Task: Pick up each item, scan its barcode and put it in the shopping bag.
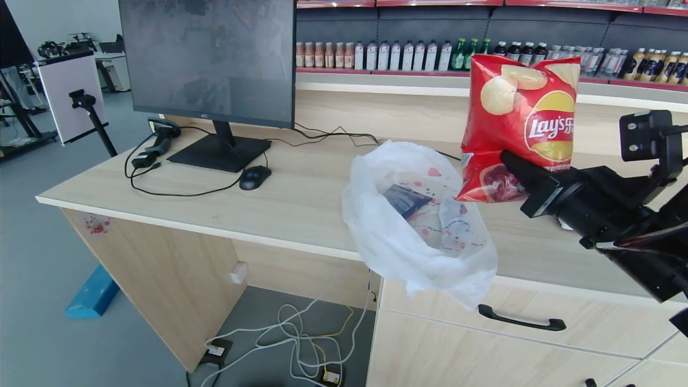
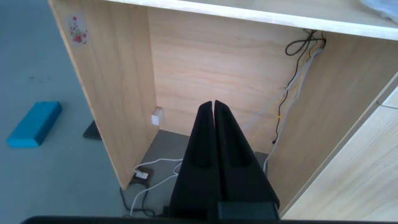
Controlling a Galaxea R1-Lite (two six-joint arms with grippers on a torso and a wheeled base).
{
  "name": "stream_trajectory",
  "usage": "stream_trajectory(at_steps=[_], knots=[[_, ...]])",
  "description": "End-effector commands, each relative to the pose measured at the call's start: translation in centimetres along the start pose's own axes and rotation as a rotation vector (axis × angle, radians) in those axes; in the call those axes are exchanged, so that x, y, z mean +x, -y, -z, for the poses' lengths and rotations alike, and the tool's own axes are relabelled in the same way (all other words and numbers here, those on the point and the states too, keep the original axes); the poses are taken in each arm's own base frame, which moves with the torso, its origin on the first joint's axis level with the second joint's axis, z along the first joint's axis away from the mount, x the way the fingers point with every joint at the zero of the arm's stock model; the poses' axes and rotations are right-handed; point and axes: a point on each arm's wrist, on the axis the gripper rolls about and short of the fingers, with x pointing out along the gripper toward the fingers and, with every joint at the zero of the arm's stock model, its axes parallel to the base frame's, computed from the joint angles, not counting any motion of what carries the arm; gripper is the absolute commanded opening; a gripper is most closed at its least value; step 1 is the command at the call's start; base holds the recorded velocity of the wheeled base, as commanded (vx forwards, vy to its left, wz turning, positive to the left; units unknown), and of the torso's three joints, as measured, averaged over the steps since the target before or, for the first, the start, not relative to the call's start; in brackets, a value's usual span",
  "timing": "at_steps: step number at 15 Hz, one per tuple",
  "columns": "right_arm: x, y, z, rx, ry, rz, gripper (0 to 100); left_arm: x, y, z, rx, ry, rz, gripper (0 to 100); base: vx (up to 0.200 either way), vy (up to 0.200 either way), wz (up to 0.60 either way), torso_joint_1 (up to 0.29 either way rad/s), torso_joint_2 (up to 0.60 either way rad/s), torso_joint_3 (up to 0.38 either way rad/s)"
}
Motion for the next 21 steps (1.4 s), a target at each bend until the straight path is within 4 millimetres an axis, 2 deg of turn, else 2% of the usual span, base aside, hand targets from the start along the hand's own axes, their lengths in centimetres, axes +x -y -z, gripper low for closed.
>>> stream_trajectory(at_steps=[1,3,4,5,9,16,18,21], knots=[[1.9,-2.4,0.3,0.101,-0.004,-0.069,0,0.0,0.0,0.0,0.000,0.001,-0.001,0,0.000,0.000,0.00,0.000,0.00,0.000],[2.4,-4.3,1.5,0.193,-0.037,-0.036,0,0.0,0.0,0.0,0.000,0.001,-0.001,0,0.000,0.000,0.00,0.000,0.00,0.000],[2.7,-4.5,1.8,0.199,-0.045,-0.029,0,0.0,0.0,0.0,0.000,0.001,-0.001,0,0.000,0.000,0.00,0.000,0.00,0.000],[3.8,-5.2,2.1,0.217,-0.036,-0.029,0,0.0,0.0,0.0,0.000,0.001,-0.001,0,0.000,0.000,0.00,0.000,0.00,0.000],[5.6,-5.8,3.0,0.253,-0.031,0.037,0,0.0,0.0,0.0,0.000,0.001,-0.001,0,0.000,0.000,0.00,0.000,0.00,0.000],[6.2,-6.0,4.8,0.253,-0.089,0.148,0,0.0,0.0,0.0,0.000,0.001,-0.001,0,0.000,0.000,0.00,0.000,0.00,0.000],[5.9,-7.4,5.2,0.258,-0.111,0.114,0,0.0,0.0,0.0,0.000,0.001,-0.001,0,0.000,0.000,0.00,0.000,0.00,0.000],[6.2,-7.5,5.0,0.261,-0.101,0.121,0,0.0,0.0,0.0,0.000,0.001,-0.001,0,0.000,0.000,0.00,0.000,0.00,0.000]])
